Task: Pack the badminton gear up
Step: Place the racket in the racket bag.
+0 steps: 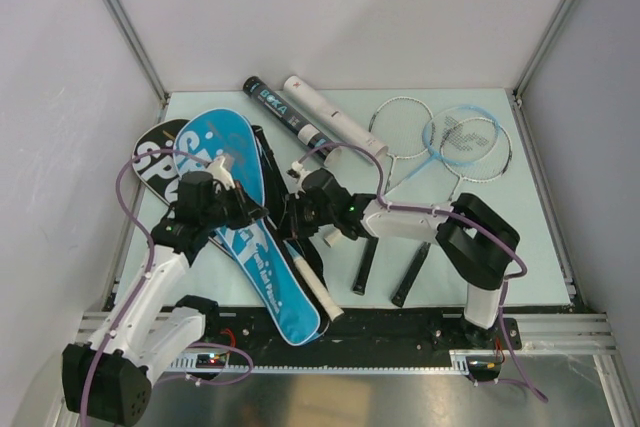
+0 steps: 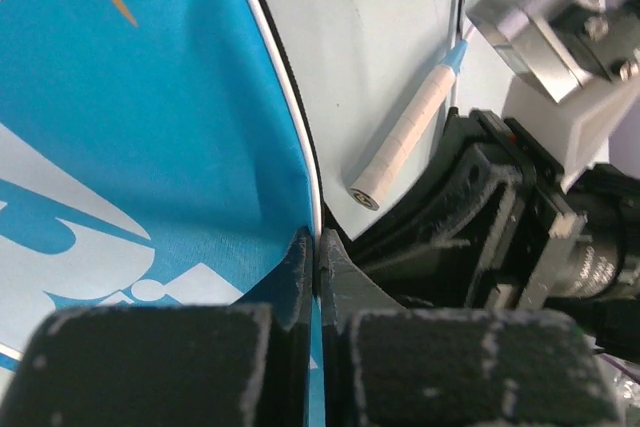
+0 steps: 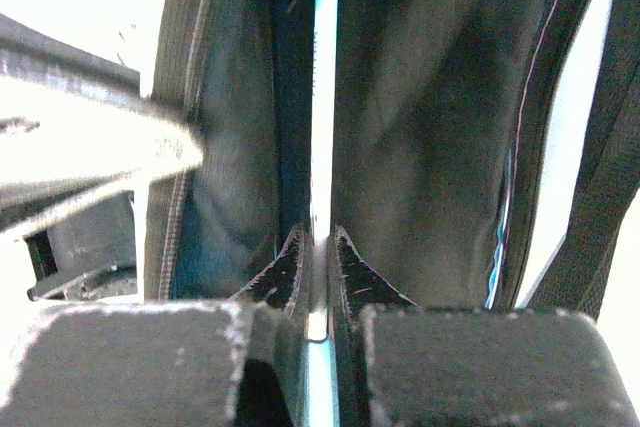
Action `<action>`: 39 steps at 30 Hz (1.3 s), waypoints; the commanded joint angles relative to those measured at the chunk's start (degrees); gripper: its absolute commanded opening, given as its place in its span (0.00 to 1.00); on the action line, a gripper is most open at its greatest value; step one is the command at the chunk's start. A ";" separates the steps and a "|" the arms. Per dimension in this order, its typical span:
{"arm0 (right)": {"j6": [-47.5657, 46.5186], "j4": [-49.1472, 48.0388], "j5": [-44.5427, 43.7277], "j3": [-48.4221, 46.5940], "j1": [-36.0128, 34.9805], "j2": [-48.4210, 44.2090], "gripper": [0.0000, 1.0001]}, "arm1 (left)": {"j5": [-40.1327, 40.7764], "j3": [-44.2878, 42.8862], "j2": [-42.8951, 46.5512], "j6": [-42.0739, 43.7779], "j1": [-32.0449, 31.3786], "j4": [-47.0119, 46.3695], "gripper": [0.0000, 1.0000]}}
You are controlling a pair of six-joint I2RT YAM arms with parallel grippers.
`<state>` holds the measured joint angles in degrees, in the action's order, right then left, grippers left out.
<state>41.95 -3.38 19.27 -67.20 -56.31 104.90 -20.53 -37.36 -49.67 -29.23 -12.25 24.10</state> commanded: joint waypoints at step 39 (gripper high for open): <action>7.16 -6.23 -21.34 -3.79 -3.10 1.62 0.49 | 0.89 6.30 4.18 -11.88 0.00 -6.61 0.00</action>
<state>55.42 -14.52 -1.32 -69.12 -59.79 113.51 -19.81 -30.70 -44.93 -41.58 -12.21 18.11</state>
